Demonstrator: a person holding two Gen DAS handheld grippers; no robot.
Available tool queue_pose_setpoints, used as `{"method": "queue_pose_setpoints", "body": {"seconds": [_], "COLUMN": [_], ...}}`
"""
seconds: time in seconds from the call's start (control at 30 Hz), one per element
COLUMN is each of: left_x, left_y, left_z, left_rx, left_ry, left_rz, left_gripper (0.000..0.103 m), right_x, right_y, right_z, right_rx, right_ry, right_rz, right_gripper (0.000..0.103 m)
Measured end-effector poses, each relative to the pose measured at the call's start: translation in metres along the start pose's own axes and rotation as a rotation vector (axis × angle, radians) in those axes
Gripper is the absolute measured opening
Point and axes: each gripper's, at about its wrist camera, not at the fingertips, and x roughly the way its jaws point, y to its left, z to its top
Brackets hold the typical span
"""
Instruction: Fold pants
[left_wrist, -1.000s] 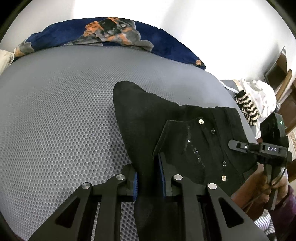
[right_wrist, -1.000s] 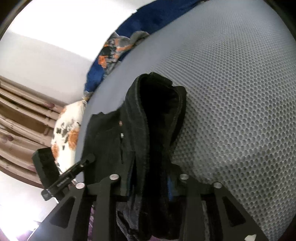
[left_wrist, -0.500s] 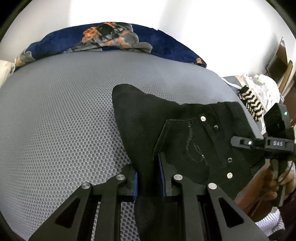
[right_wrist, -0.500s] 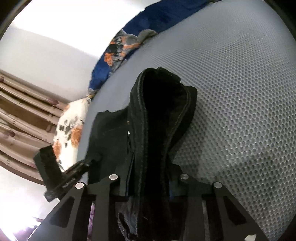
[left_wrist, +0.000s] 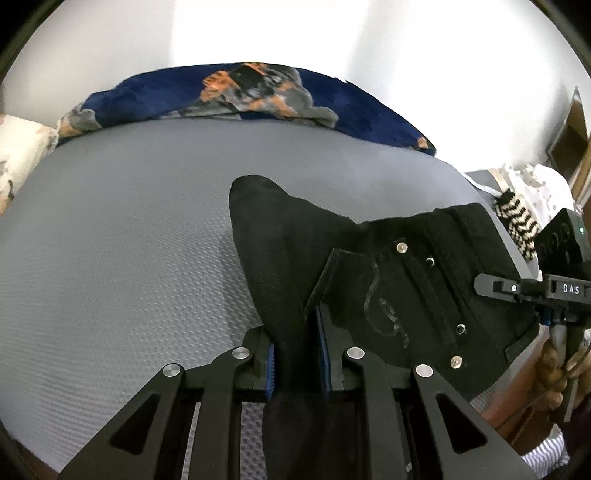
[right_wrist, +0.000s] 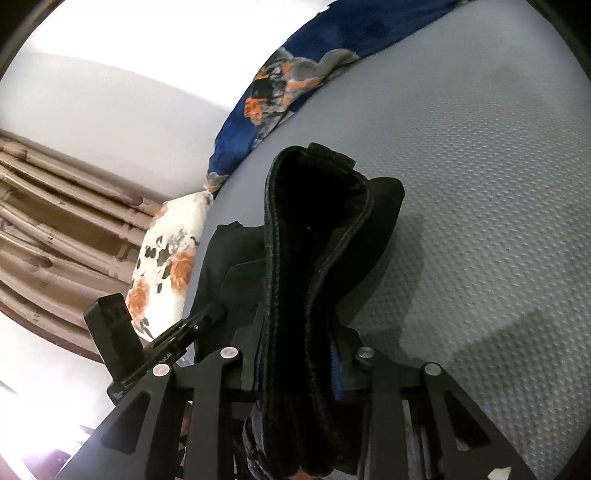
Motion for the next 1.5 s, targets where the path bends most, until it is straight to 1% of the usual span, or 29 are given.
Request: {"method": "queue_pose_setpoints", "body": {"seconds": [0.3, 0.47, 0.63, 1.07, 1.5], "left_x": [-0.019, -0.029, -0.032, -0.024, -0.002], "left_y": [0.031, 0.049, 0.066, 0.098, 0.128], "left_z": [0.018, 0.031, 0.045, 0.088, 0.122], "left_rx": [-0.017, -0.019, -0.028, -0.027, -0.04], "left_ry": [-0.037, -0.064, -0.083, -0.117, -0.134], "left_rz": [0.069, 0.105, 0.127, 0.165, 0.196], "left_gripper": [0.019, 0.019, 0.019, 0.019, 0.019], "right_x": [0.038, 0.057, 0.074, 0.111, 0.145], "right_y": [0.034, 0.053, 0.066, 0.086, 0.094], "right_z": [0.018, 0.033, 0.049, 0.09, 0.121], "right_rx": [-0.049, -0.071, -0.085, -0.093, -0.1], "right_ry": [0.03, 0.034, 0.033, 0.022, 0.015], "right_rz": [0.065, 0.098, 0.121, 0.153, 0.172], "right_gripper": [0.026, 0.026, 0.026, 0.026, 0.026]}}
